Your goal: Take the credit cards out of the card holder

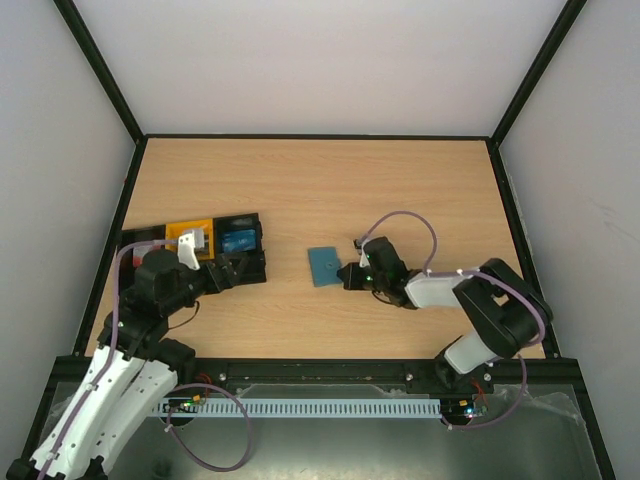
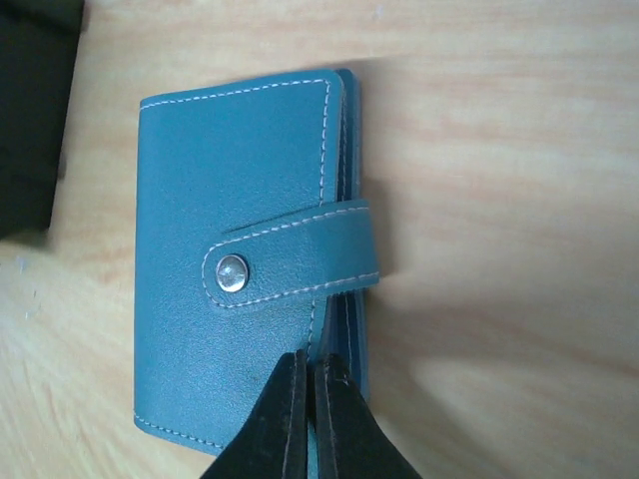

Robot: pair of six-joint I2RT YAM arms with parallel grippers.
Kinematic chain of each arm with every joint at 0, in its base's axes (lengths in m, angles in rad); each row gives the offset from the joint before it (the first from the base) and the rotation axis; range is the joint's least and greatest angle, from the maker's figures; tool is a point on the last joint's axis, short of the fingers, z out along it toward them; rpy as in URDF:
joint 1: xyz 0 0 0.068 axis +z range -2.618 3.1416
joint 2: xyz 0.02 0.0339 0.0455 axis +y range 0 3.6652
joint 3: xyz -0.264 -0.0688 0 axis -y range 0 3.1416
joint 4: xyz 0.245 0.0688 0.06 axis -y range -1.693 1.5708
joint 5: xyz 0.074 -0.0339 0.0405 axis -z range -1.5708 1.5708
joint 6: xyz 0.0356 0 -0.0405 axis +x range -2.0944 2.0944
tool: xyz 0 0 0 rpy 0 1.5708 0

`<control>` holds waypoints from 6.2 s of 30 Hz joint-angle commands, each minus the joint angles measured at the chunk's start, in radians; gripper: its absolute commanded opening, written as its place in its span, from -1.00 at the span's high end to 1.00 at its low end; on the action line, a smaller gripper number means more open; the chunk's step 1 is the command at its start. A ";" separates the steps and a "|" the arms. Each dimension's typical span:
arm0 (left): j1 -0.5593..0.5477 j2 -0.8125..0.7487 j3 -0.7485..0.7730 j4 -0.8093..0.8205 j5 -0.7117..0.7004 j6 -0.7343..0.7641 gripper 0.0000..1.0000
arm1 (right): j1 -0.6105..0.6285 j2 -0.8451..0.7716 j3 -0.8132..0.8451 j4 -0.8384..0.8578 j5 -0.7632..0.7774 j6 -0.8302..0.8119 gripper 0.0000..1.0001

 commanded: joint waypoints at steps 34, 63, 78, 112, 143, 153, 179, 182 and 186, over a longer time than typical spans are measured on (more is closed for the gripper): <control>-0.465 0.035 0.037 0.078 -0.357 -0.121 -1.00 | 0.257 -0.400 0.072 -0.573 0.341 0.083 0.36; -0.465 -0.022 0.072 -0.011 -0.457 -0.093 -1.00 | 0.477 -0.028 0.237 -0.641 0.600 0.063 0.42; -0.465 -0.008 0.046 -0.003 -0.459 -0.105 -1.00 | 0.481 -0.088 0.200 -0.599 0.617 0.067 0.96; -0.466 0.081 -0.033 0.109 -0.366 -0.101 -0.99 | 0.482 -0.137 0.182 -0.614 0.583 0.055 0.43; -0.466 0.086 -0.020 0.108 -0.377 -0.101 -0.99 | 0.574 0.046 0.291 -0.738 0.746 0.050 0.50; -0.465 0.089 -0.012 0.097 -0.383 -0.100 -0.99 | 0.588 0.046 0.314 -0.759 0.789 0.059 0.96; -0.466 0.138 -0.164 0.301 -0.287 -0.303 -0.82 | 0.588 -0.162 0.289 -0.532 0.651 0.038 0.96; -0.465 0.115 -0.210 0.344 -0.275 -0.435 -0.80 | 0.588 -0.193 0.310 -0.526 0.651 0.044 0.96; -0.466 0.058 -0.299 0.498 -0.235 -0.586 -0.81 | 0.588 -0.226 0.342 -0.507 0.625 0.053 0.96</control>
